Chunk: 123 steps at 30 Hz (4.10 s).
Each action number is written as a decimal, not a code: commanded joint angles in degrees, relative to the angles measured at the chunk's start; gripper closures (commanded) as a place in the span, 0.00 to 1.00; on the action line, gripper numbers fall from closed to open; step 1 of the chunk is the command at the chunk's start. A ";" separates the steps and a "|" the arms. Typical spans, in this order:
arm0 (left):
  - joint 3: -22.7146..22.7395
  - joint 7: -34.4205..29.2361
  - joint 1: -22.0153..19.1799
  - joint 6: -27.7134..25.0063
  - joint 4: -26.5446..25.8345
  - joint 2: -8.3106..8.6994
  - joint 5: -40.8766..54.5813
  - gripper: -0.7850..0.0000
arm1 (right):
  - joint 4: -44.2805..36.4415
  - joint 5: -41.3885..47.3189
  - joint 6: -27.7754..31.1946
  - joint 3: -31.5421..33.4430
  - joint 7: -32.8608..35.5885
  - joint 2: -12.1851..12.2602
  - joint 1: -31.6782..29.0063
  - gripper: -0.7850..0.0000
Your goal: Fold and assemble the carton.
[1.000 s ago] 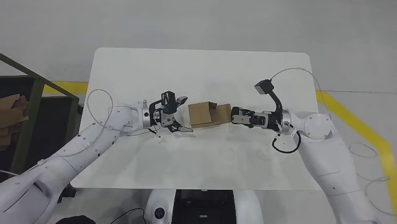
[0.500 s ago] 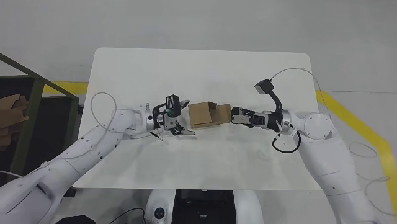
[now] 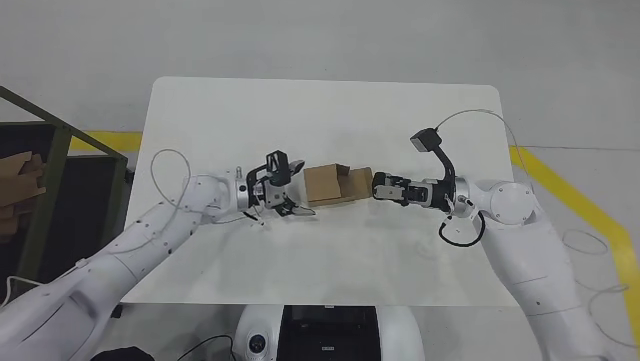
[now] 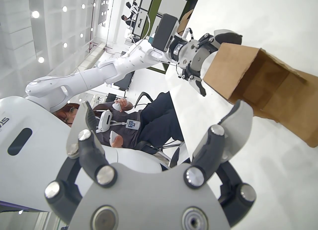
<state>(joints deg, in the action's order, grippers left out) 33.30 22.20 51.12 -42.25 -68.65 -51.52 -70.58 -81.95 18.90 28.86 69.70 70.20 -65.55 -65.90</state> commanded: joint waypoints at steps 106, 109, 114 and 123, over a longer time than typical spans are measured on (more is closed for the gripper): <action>4.83 3.78 -3.24 -9.79 9.28 -9.16 -12.14 0.00 | 19.49 -14.03 -8.53 -19.20 -16.02 -4.48 11.02 1.00; 4.87 3.55 -3.29 -9.80 9.39 -9.39 -12.08 0.00 | 20.93 -12.77 -8.07 -20.39 -16.91 -5.19 11.57 1.00; 5.09 3.25 -3.32 -9.79 9.73 -9.72 -11.72 0.00 | 22.80 -11.23 -7.65 -22.27 -18.69 -6.34 12.01 1.00; 5.51 2.65 -3.15 -9.71 9.91 -10.20 -11.42 0.00 | 24.75 -10.09 -5.81 -23.83 -21.37 -7.73 12.86 1.00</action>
<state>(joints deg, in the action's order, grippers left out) 38.77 24.87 47.95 -51.92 -58.76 -61.69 -82.01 -57.31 8.78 22.93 45.89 48.87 -73.22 -53.12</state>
